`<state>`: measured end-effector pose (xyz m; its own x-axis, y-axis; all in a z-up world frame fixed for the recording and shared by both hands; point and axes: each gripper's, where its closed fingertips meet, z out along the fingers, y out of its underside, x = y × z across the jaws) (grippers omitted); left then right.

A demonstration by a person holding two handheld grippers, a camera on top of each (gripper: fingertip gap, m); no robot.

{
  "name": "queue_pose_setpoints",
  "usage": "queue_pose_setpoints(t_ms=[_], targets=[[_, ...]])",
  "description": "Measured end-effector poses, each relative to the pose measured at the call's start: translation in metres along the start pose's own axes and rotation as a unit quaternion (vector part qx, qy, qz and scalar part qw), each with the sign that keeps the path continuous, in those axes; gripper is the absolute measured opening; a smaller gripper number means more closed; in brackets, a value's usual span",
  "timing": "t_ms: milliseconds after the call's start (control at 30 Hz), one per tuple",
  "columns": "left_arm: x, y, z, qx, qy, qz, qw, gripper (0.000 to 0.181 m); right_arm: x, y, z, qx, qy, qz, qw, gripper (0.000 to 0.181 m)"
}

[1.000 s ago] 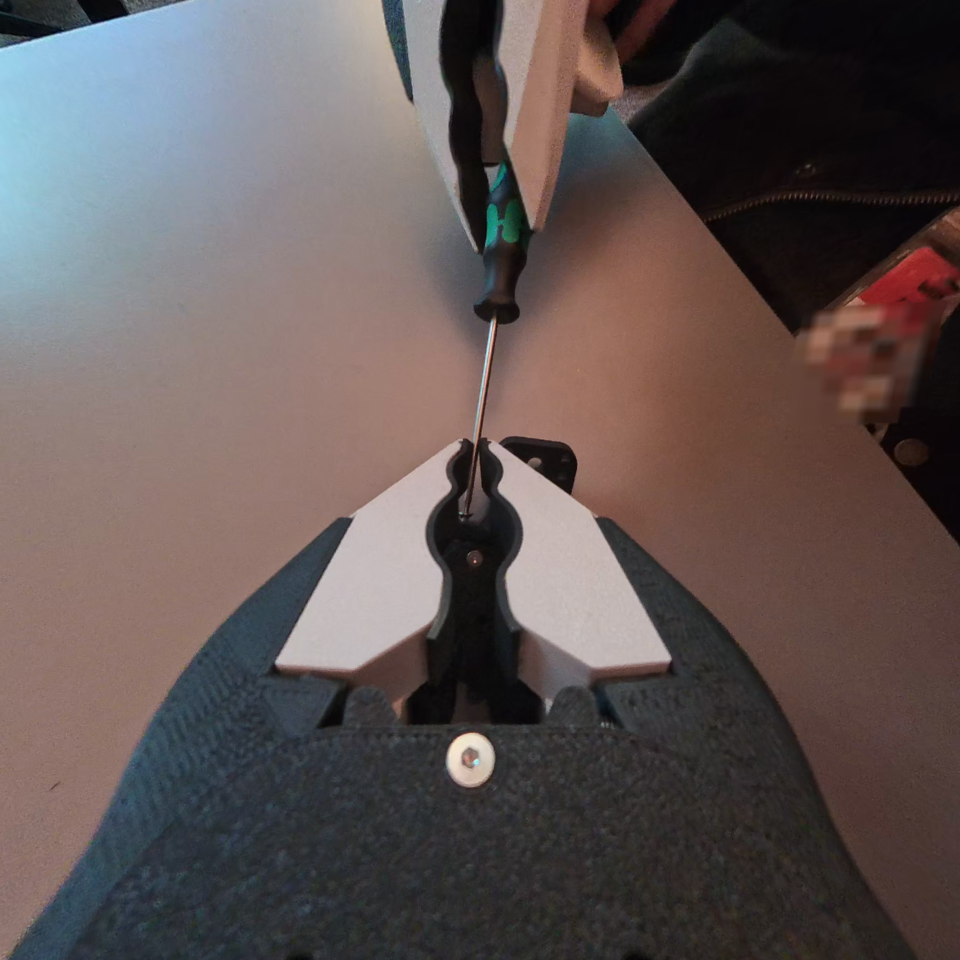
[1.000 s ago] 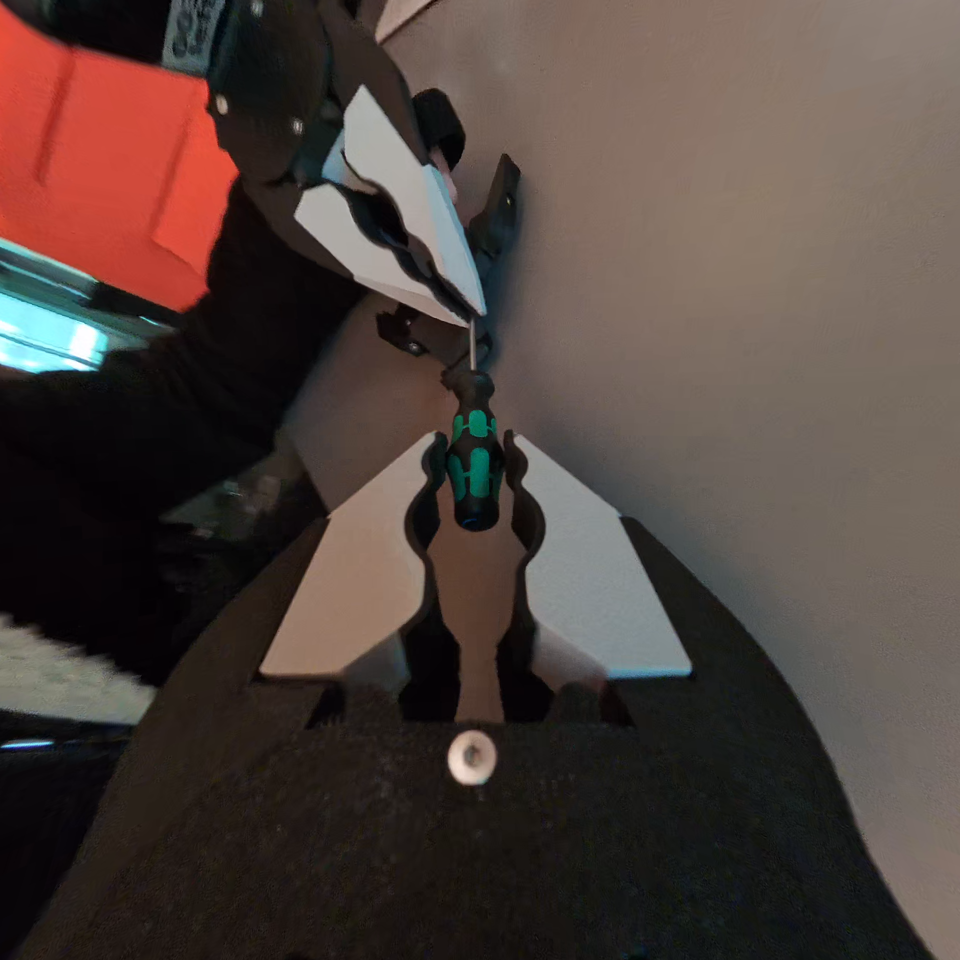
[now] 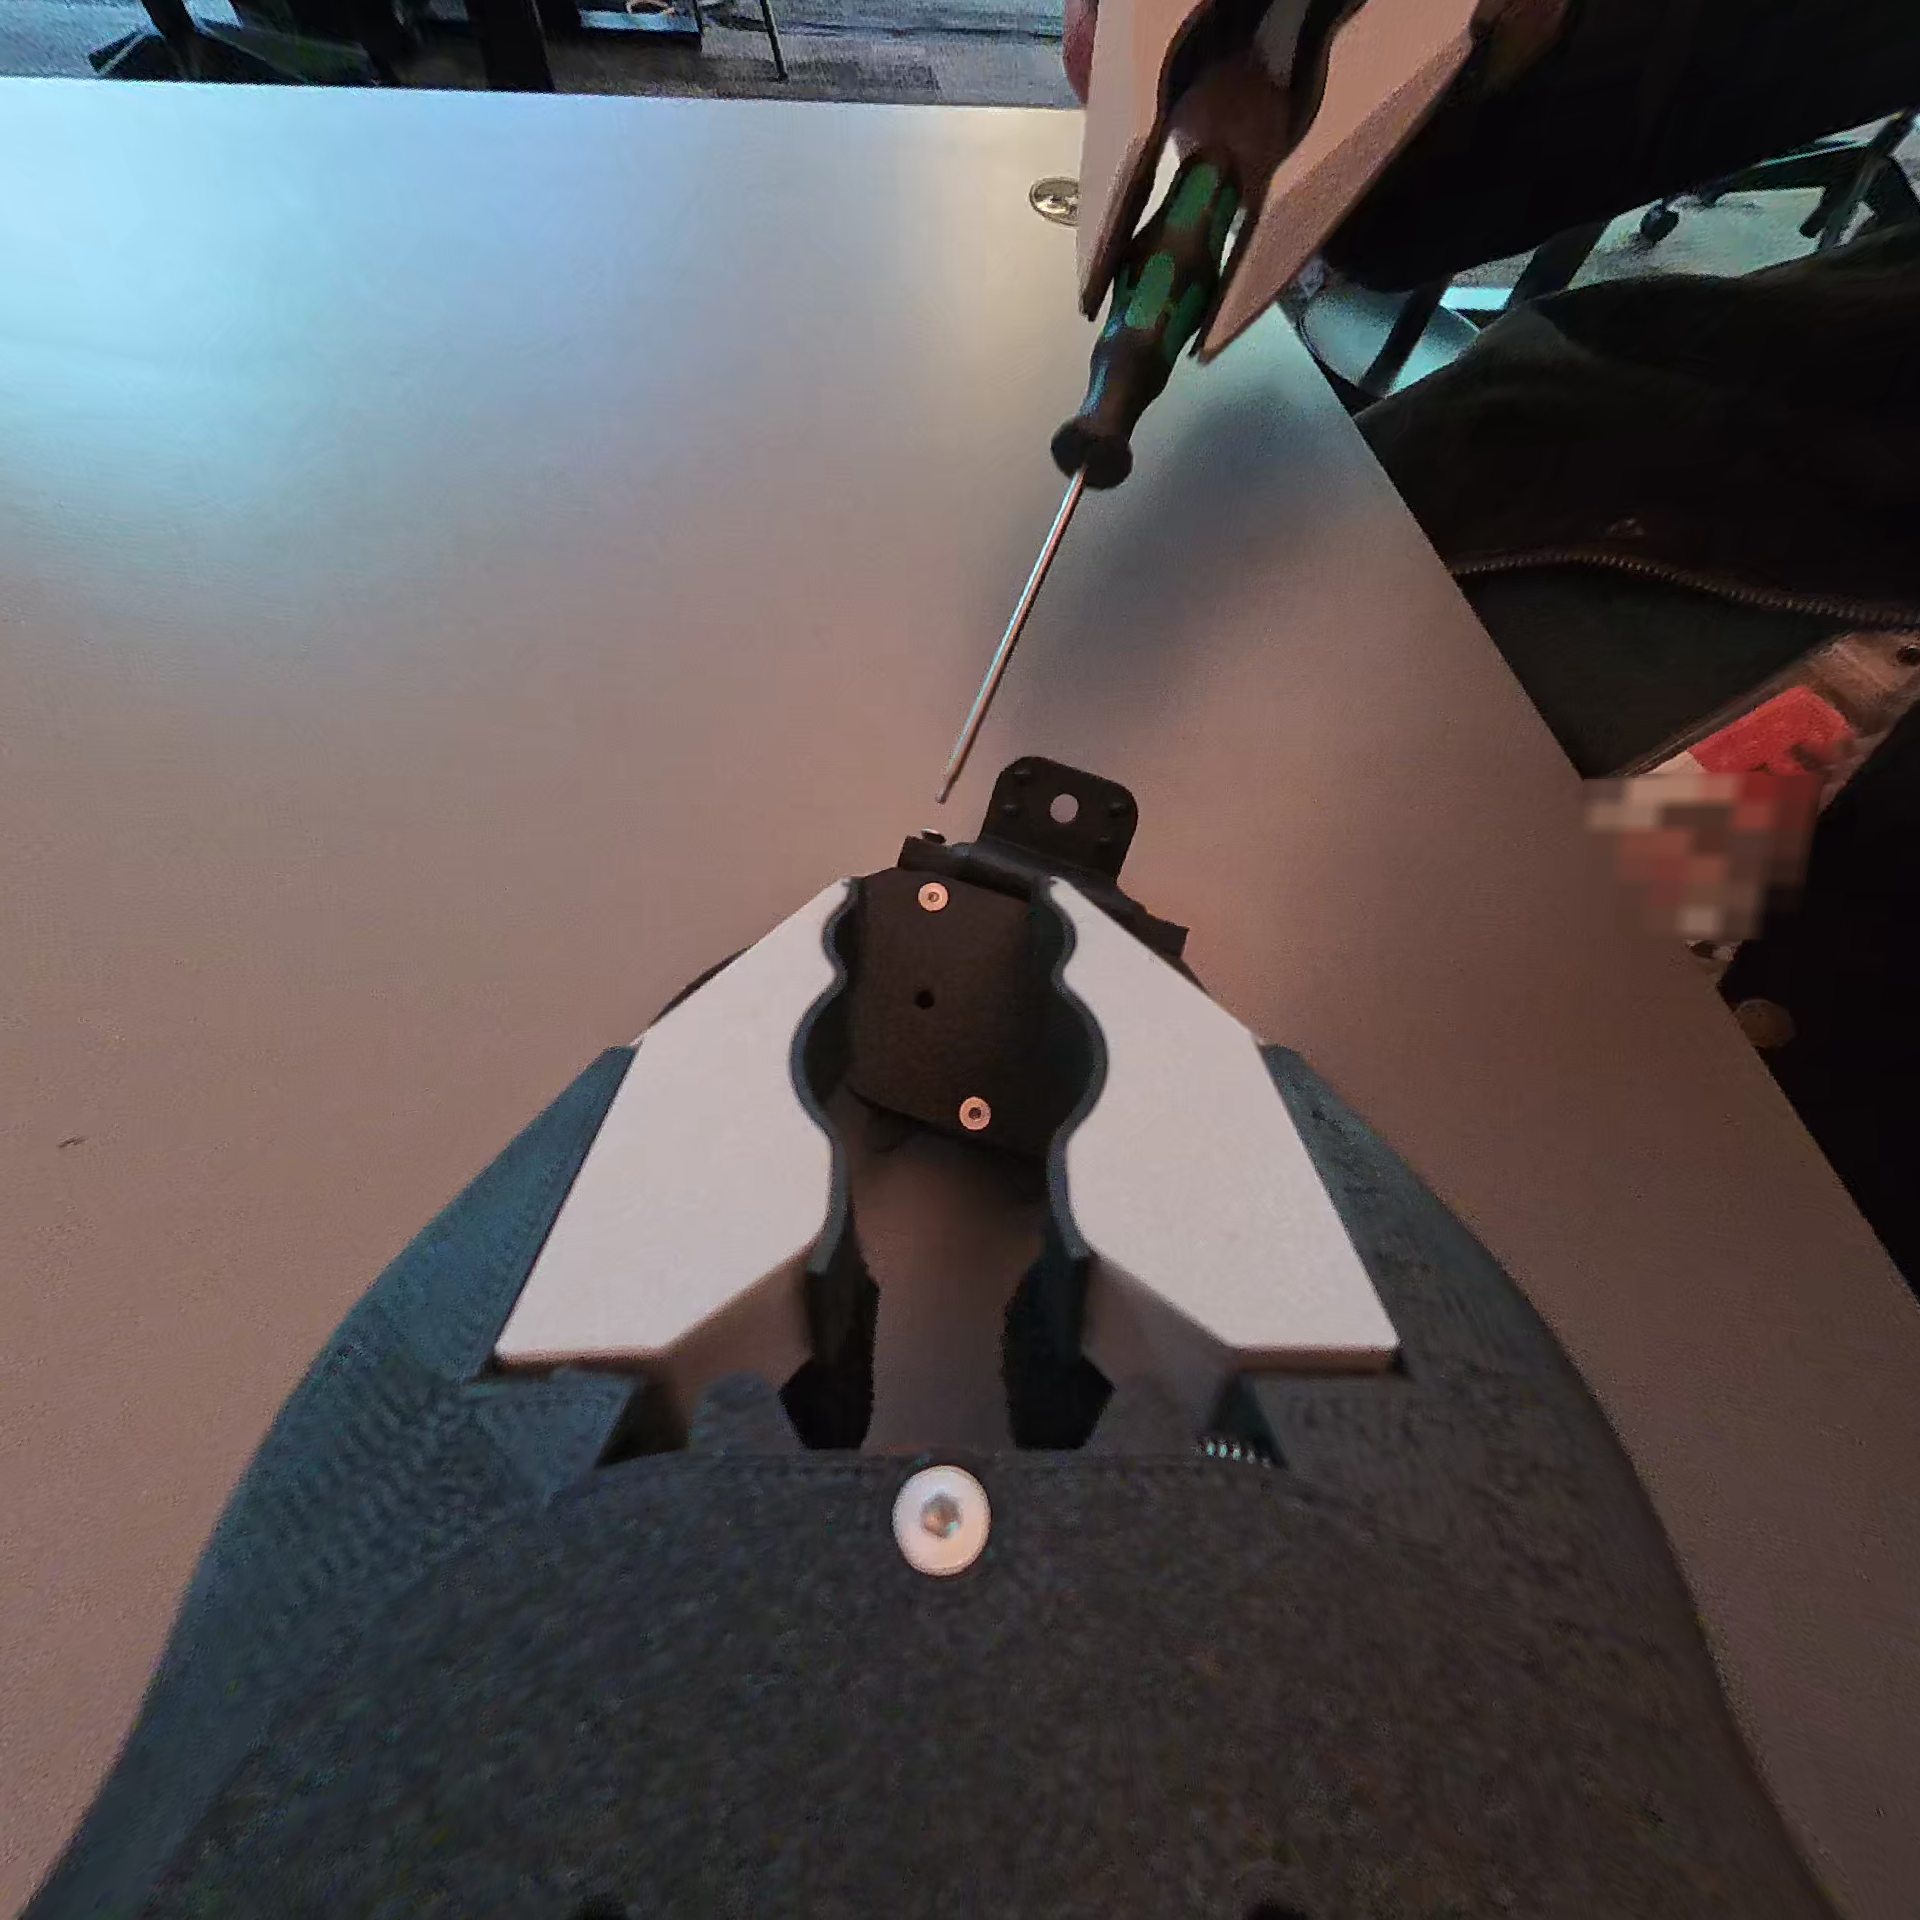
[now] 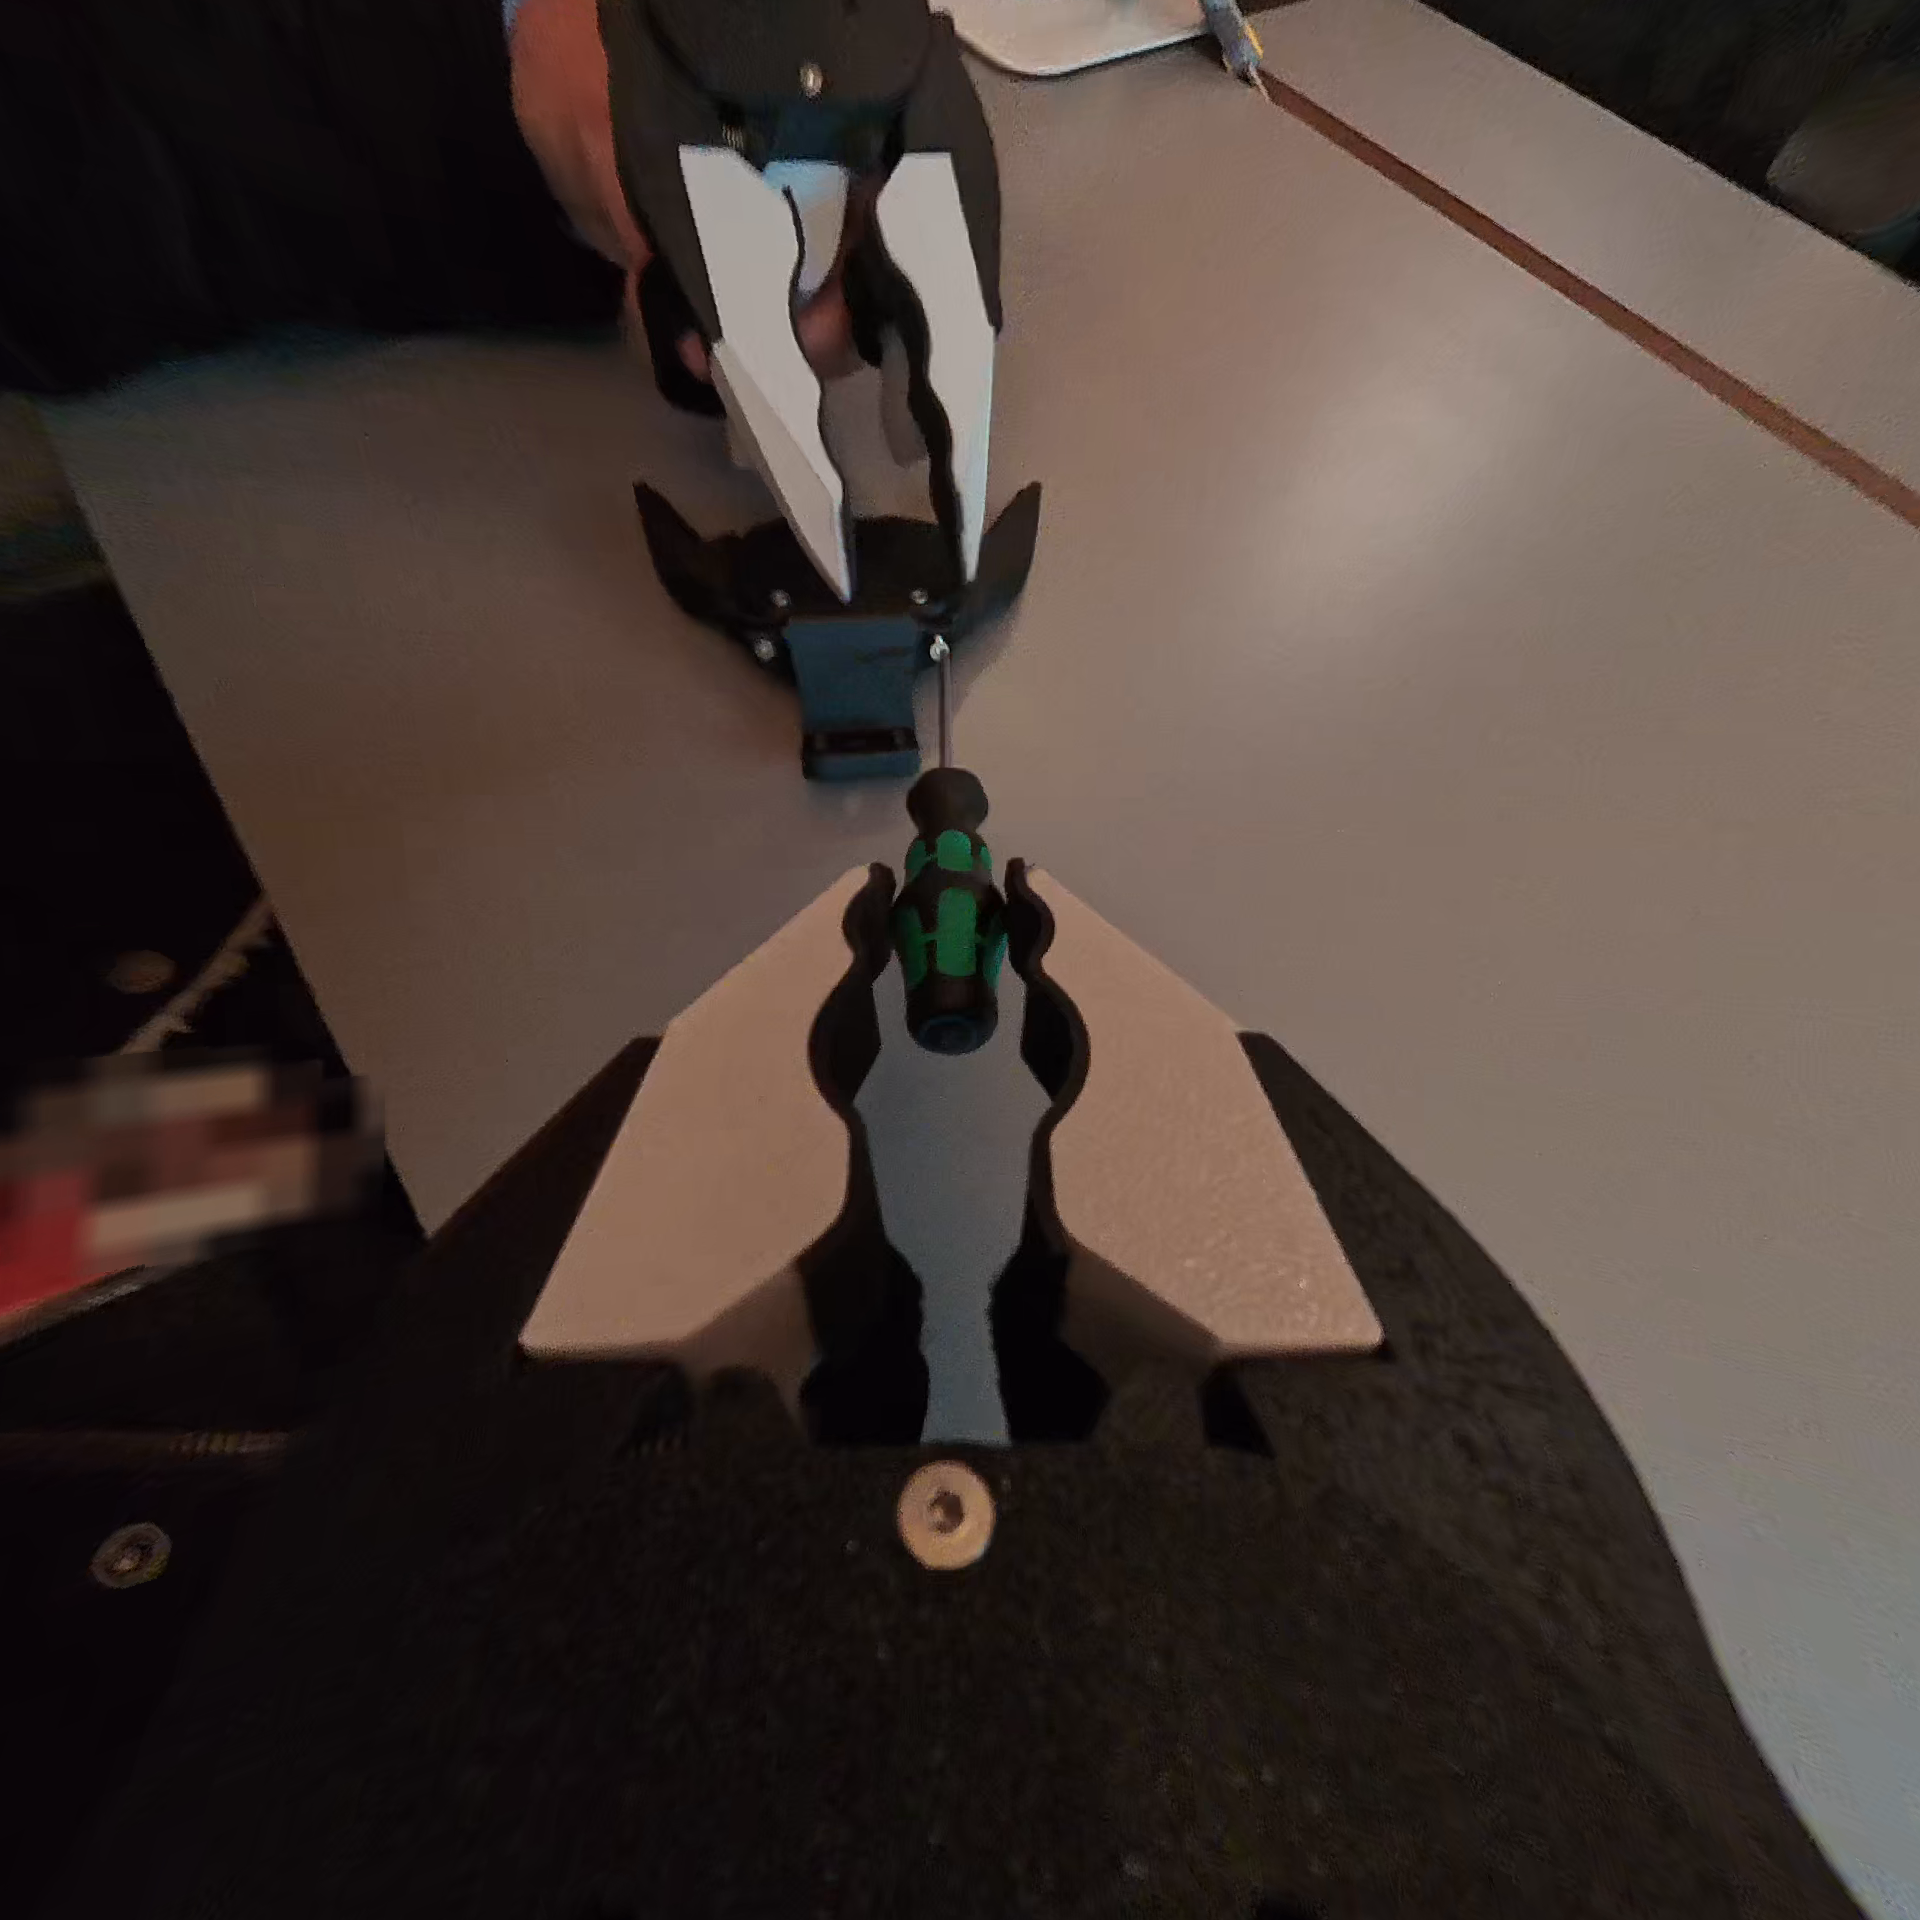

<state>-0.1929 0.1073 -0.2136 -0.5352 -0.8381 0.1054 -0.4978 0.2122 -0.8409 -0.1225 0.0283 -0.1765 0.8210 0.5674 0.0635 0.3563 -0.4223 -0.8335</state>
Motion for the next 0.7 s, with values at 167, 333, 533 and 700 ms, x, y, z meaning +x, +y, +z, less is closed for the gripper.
queue_pose_setpoints(t_ms=[167, 333, 533, 700], targets=[[-0.0022, 0.0009, -0.0001, 0.005, -0.006, 0.003, 1.000, 0.029, -0.0010, -0.0007, 0.0031, 0.009, -0.031, 0.044, 0.999, 0.021], [-0.0026, 0.0009, -0.0003, 0.009, -0.006, 0.001, 1.000, 0.029, 0.0014, 0.0027, 0.0060, 0.014, -0.042, 0.074, 0.996, 0.021], [-0.0024, 0.0008, -0.0002, 0.012, -0.005, -0.002, 1.000, 0.029, 0.0049, 0.0022, 0.0068, 0.025, -0.052, 0.103, 0.993, 0.021], [-0.0025, 0.0006, 0.0000, 0.014, -0.005, -0.003, 1.000, 0.029, 0.0054, 0.0031, 0.0077, 0.030, -0.058, 0.115, 0.991, 0.021]])
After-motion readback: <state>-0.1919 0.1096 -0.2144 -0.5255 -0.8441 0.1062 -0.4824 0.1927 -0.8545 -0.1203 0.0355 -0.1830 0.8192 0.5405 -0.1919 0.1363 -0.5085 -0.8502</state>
